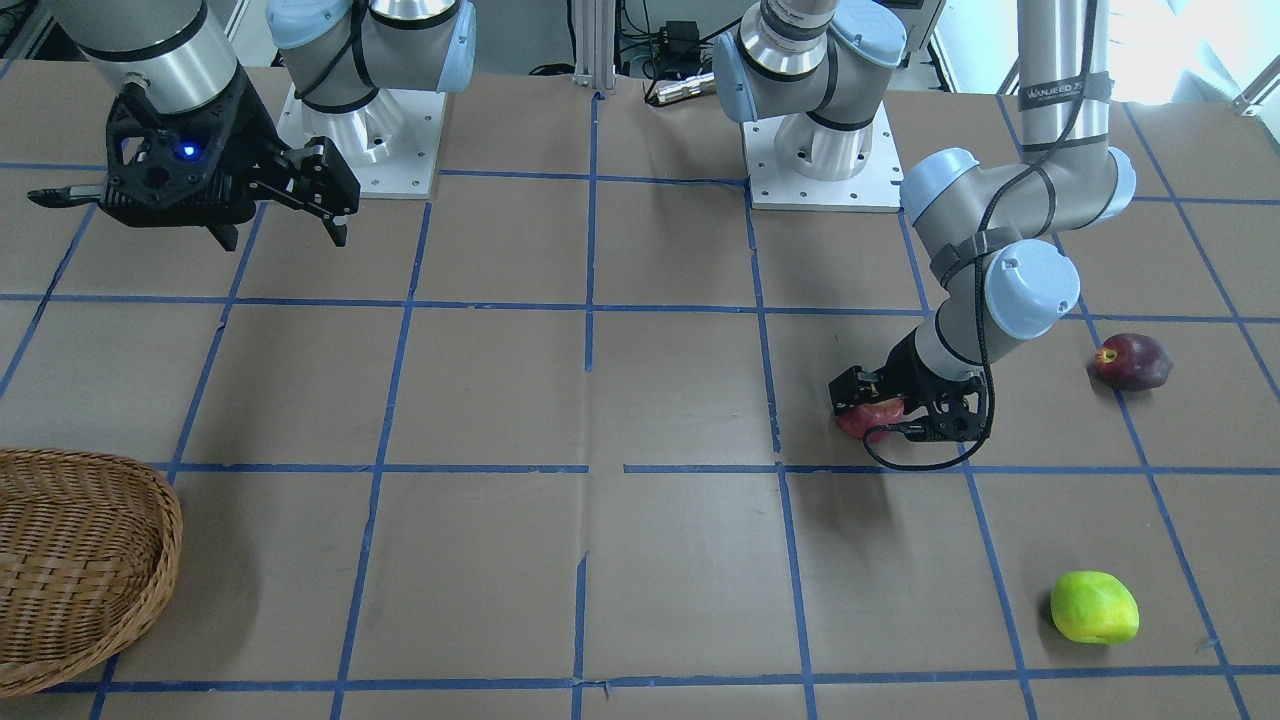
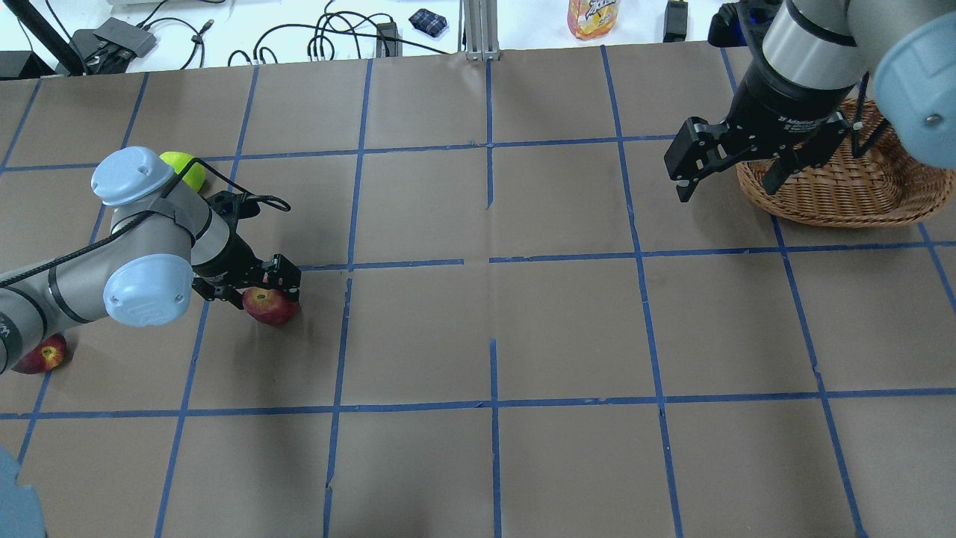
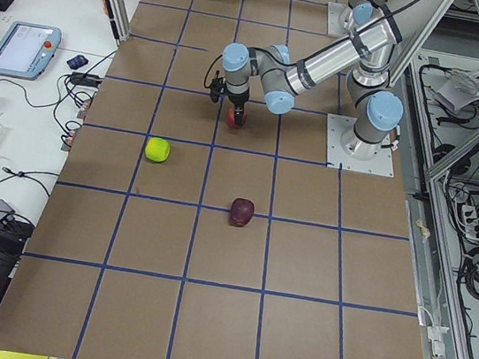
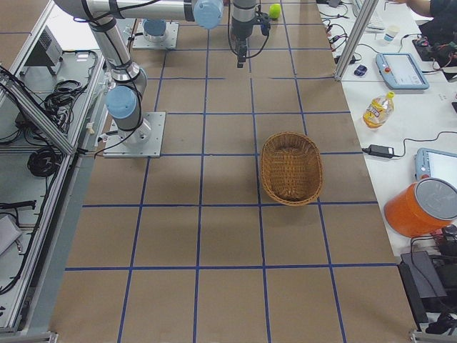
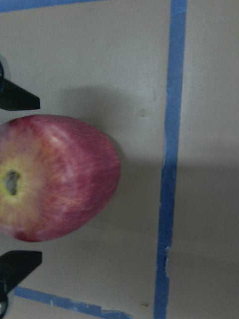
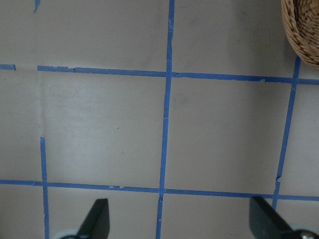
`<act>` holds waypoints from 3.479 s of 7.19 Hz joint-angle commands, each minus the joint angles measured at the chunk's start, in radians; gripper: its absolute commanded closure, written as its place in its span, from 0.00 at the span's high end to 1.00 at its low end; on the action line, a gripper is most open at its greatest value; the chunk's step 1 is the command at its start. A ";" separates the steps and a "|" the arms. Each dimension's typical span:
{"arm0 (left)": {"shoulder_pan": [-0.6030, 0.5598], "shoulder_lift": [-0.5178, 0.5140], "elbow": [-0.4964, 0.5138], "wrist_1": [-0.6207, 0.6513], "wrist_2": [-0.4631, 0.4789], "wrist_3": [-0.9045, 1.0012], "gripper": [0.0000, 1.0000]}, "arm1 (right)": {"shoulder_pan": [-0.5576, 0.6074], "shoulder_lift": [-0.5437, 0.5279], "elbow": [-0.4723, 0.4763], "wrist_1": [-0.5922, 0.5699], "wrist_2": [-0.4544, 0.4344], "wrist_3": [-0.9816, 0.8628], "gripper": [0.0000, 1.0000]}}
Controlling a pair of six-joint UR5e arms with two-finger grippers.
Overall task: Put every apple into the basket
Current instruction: 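Carry the red apple with the left gripper to the table center and release, then withdraw the left gripper while the right gripper reaches toward the red apple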
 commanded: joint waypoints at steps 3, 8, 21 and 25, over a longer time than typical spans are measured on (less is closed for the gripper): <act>-0.015 0.056 0.000 -0.066 0.011 -0.101 0.00 | 0.000 0.000 0.000 0.000 -0.004 -0.002 1.00; -0.421 -0.142 0.410 -0.068 -0.132 -0.619 0.00 | -0.001 0.003 0.025 -0.007 -0.011 -0.003 1.00; 0.158 0.121 0.457 -0.522 0.105 0.264 1.00 | 0.188 0.356 0.005 -0.473 0.006 0.311 1.00; 0.586 0.054 0.388 -0.461 0.124 0.818 1.00 | 0.348 0.535 -0.090 -0.543 0.006 0.516 1.00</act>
